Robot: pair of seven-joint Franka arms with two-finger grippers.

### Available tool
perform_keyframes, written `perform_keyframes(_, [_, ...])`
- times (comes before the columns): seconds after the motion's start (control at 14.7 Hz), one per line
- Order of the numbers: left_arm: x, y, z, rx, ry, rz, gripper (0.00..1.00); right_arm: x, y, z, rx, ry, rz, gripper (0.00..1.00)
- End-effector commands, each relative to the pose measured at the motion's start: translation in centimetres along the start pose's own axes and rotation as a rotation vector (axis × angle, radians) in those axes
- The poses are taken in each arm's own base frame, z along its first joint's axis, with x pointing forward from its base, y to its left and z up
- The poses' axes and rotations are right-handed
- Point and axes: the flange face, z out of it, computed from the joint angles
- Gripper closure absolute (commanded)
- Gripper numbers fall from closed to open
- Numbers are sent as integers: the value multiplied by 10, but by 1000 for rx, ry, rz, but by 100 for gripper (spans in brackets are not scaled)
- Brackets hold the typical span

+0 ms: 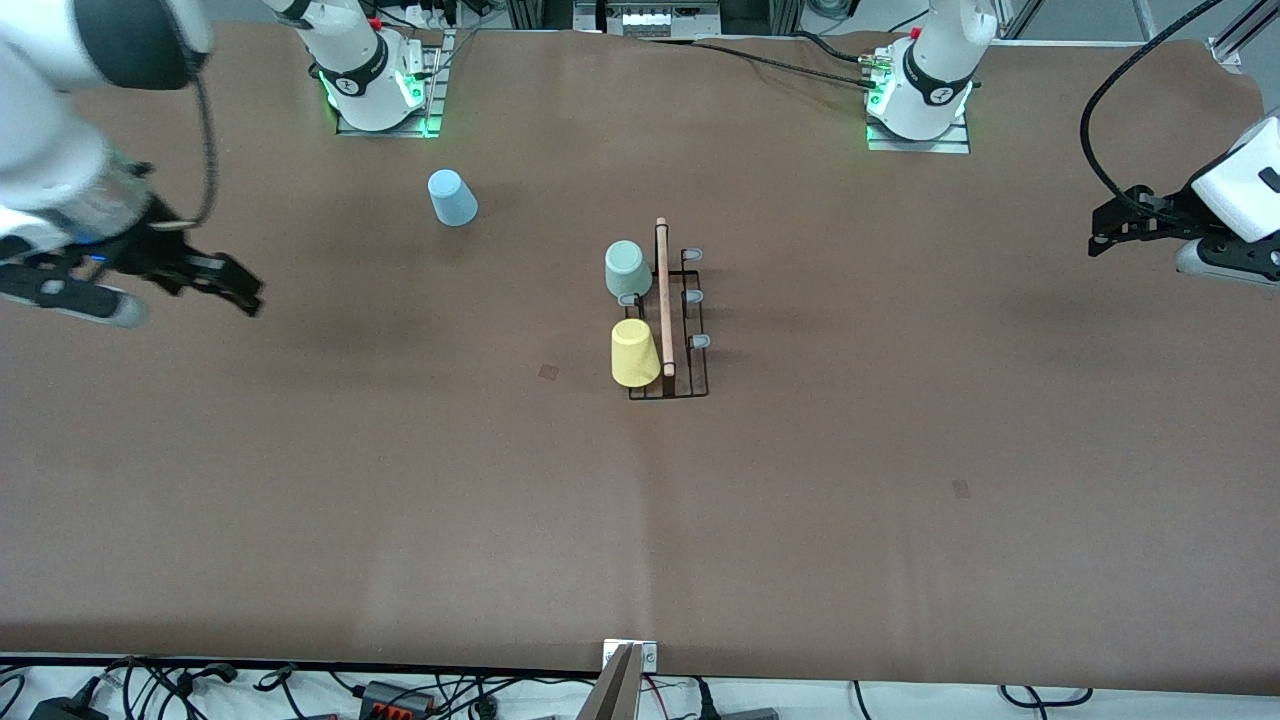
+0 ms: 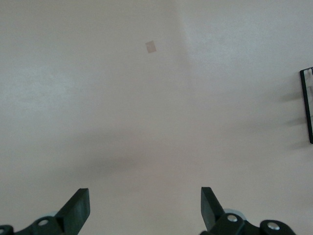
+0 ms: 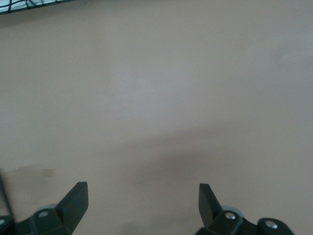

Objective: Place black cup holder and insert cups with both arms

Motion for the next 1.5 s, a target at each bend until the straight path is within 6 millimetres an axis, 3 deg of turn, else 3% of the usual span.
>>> perform_keyframes(0.0, [5,-1,-4,-23,12,8,0,12,62,-31,-9,-4,-48,0])
perform_keyframes(0.14, [5,-1,-4,-23,12,8,0,15,88,-35,0,-80,-31,0])
perform_keyframes(0.27, [5,-1,-4,-29,13,6,0,13,95,-33,17,-112,-22,0])
perform_keyframes(0.54, [5,-1,-4,-29,13,0,0,11,91,-29,29,-123,-222,0])
perform_keyframes(0.95, [2,-3,-4,-32,0,-9,0,10,79,-33,27,-122,-190,0])
perform_keyframes(1.22, [1,-4,-4,-34,-6,-10,0,16,74,-17,21,-143,-181,0])
perform_keyframes(1.43, [0,-2,-2,-38,-24,-7,0,20,72,-19,18,-131,-185,0])
